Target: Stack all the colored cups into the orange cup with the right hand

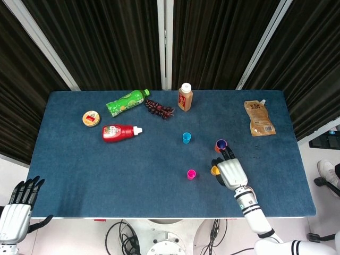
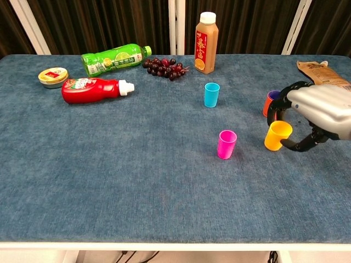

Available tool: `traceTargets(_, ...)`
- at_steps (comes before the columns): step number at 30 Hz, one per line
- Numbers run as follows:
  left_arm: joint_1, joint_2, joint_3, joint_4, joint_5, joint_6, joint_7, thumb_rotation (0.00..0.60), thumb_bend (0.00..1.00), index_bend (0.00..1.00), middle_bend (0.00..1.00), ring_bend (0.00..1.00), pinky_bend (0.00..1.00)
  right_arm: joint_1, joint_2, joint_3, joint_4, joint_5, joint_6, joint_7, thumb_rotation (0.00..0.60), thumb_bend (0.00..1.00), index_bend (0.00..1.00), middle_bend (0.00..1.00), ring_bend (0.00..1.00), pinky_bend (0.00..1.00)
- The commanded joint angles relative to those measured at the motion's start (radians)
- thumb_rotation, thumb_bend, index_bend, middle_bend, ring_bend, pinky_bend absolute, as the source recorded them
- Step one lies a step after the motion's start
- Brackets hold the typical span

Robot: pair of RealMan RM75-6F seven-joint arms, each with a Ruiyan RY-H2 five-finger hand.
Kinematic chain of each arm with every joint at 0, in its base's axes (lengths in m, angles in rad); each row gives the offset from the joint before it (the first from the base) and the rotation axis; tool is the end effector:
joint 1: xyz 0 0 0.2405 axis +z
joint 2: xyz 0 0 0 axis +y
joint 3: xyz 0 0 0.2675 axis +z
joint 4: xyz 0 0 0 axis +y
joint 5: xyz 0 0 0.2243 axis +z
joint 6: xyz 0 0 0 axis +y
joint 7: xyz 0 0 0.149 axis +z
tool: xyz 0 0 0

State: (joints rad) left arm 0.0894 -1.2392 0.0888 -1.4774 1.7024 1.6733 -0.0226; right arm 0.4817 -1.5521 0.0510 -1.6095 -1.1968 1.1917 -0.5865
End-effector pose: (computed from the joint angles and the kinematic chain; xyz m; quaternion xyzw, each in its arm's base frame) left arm -0.3355 0.0982 0.1176 -0.6080 -0.3900 -0.3984 0.5652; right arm -0.2105 -0.2714 -0.0280 0.7348 -0.3553 0.3135 0.4854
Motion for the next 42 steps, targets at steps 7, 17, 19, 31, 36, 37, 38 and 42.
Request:
traceTargets(7,-0.001,-0.007,0.000,0.008,-0.002,-0.006,-0.006,0.600,0.06,0.01,0.00,0.00,0.00,-0.006,0.093,0.107,-0.074,-0.010,0.062,0.095,0.600,0.33,0.49,0.47,0.13,0.00)
traceTargets(17,-0.002,-0.007,-0.001,0.014,-0.002,-0.005,-0.012,0.600,0.06,0.01,0.00,0.00,0.00,0.066,0.058,0.201,0.022,0.135,0.003,0.034,0.600,0.33,0.50,0.47,0.13,0.00)
traceTargets(19,-0.001,-0.007,-0.002,0.017,-0.007,-0.006,-0.018,0.600,0.06,0.01,0.00,0.00,0.00,0.076,0.033,0.202,0.047,0.153,-0.002,0.029,0.600,0.33,0.50,0.47,0.13,0.00)
traceTargets(31,-0.007,-0.005,-0.005,0.027,-0.015,-0.018,-0.033,0.600,0.06,0.01,0.00,0.00,0.00,0.111,-0.050,0.200,0.155,0.186,-0.015,0.016,0.600,0.33,0.50,0.47,0.14,0.00)
traceTargets(36,-0.004,-0.006,-0.004,0.030,-0.022,-0.021,-0.035,0.600,0.06,0.01,0.00,0.00,0.00,0.117,-0.058,0.195,0.177,0.204,-0.035,0.016,0.600,0.32,0.48,0.47,0.13,0.00)
traceTargets(37,-0.004,-0.007,-0.004,0.031,-0.024,-0.022,-0.036,0.600,0.06,0.01,0.00,0.00,0.00,0.117,-0.057,0.193,0.176,0.214,-0.043,0.014,0.600,0.31,0.47,0.46,0.13,0.00)
traceTargets(38,-0.004,-0.007,-0.004,0.031,-0.024,-0.023,-0.036,0.600,0.06,0.01,0.00,0.00,0.00,0.117,-0.054,0.193,0.173,0.219,-0.048,0.016,0.600,0.30,0.42,0.43,0.11,0.00)
traceTargets(42,-0.007,-0.008,-0.005,0.032,-0.024,-0.026,-0.034,0.600,0.06,0.01,0.00,0.00,0.00,0.115,-0.041,0.199,0.163,0.204,-0.049,0.058,0.600,0.24,0.13,0.23,0.00,0.00)
